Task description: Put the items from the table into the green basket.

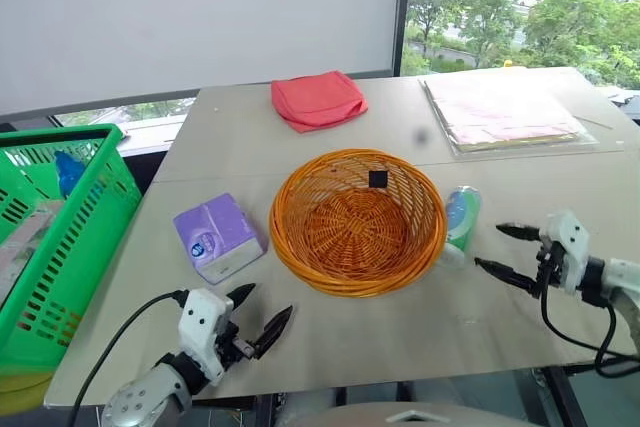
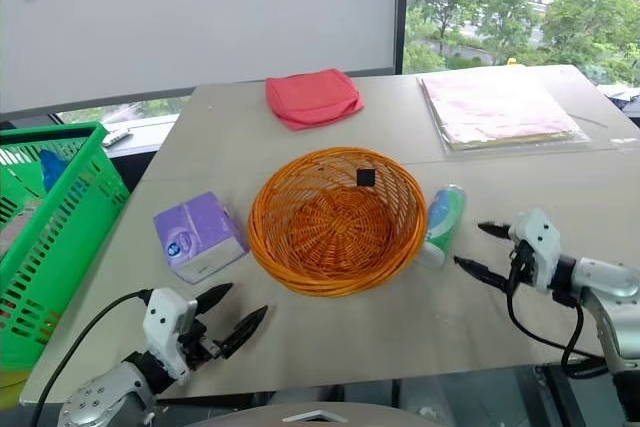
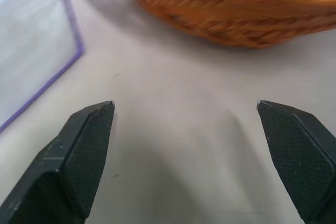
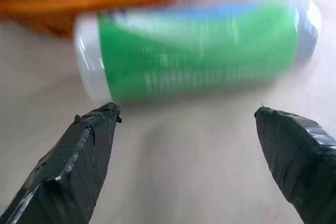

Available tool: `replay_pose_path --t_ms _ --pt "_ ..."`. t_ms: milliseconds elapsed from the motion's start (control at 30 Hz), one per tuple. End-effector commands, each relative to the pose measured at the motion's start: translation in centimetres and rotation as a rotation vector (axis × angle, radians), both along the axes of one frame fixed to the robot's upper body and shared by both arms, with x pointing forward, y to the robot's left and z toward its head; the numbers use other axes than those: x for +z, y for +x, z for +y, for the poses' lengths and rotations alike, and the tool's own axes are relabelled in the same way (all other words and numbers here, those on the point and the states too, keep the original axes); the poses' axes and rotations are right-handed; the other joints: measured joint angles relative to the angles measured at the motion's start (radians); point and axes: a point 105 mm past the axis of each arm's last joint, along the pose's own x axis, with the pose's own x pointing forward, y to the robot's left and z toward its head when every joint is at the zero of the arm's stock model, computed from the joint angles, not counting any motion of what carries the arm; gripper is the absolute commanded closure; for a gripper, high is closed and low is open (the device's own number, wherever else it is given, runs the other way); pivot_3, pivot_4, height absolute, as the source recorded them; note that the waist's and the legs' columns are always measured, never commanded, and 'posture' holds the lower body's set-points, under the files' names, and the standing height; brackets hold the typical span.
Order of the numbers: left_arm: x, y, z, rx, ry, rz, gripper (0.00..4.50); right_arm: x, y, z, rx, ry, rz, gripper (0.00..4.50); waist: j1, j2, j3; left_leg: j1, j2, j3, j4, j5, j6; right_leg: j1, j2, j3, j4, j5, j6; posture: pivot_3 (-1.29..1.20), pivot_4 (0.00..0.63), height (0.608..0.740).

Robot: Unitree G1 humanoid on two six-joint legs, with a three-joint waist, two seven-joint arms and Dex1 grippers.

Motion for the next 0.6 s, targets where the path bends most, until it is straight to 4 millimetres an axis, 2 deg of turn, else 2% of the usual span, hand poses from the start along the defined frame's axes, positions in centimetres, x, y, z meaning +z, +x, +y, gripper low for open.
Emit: replay_pose_path --t_ms 33,167,267,333,433,567,600 --pt "3.4 -0.1 0.5 -0.074 -0.022 -0.113 0.04 4.4 -1.4 3.2 0.227 -0.029 -0.101 0.00 0.000 0.001 0.001 0.000 0.000 0.000 0.000 0.000 0.000 -0.001 0.000 0.000 0.000 0.000 0.000 -0.12 0.029 0.740" --pt "4.6 -1.7 0.0 -0.235 0.016 -0.113 0.04 4.6 -3.1 7.2 0.495 -0.135 -0.159 0.00 -0.006 -0.002 0.002 0.000 0.002 0.000 0.000 -0.001 0.000 -0.001 0.001 0.000 -0.001 0.000 0.000 -0.12 0.027 0.740" --pt "4.4 -3.1 -0.1 -0.390 0.140 -0.087 0.04 4.3 -2.7 9.5 0.623 -0.211 -0.245 0.00 -0.021 -0.006 0.004 0.000 0.003 0.001 0.000 -0.001 0.000 -0.001 0.002 0.000 -0.001 0.000 -0.001 -0.07 0.020 0.740" --pt "5.4 -3.0 -0.1 -0.400 0.136 -0.110 0.04 3.8 -2.6 11.0 0.713 -0.245 -0.279 0.00 -0.021 -0.007 0.006 0.000 0.003 0.002 0.001 -0.001 0.000 -0.001 0.002 0.001 -0.001 0.000 -0.002 -0.05 0.017 0.740" --pt "6.2 -3.3 -0.6 -0.423 0.137 -0.126 0.04 2.6 -2.1 12.1 0.791 -0.299 -0.308 0.00 -0.017 -0.010 0.005 0.000 0.003 0.002 0.002 -0.001 0.000 -0.001 0.002 0.001 -0.001 0.001 -0.002 -0.02 0.013 0.740" --pt "6.9 -3.8 -1.1 -0.408 0.128 -0.142 0.04 1.2 -1.1 12.1 0.838 -0.393 -0.319 0.00 0.006 -0.011 0.005 -0.001 0.003 0.002 0.002 -0.002 0.001 -0.001 0.002 0.001 -0.002 0.002 -0.001 0.03 0.012 0.740" --pt "7.2 -3.9 -1.2 -0.393 0.125 -0.150 0.02 0.8 -0.8 11.9 0.847 -0.418 -0.320 0.25 0.010 -0.011 0.005 -0.001 0.003 0.002 0.002 -0.002 0.001 -0.001 0.002 0.002 -0.002 0.002 0.000 0.05 0.010 0.740"
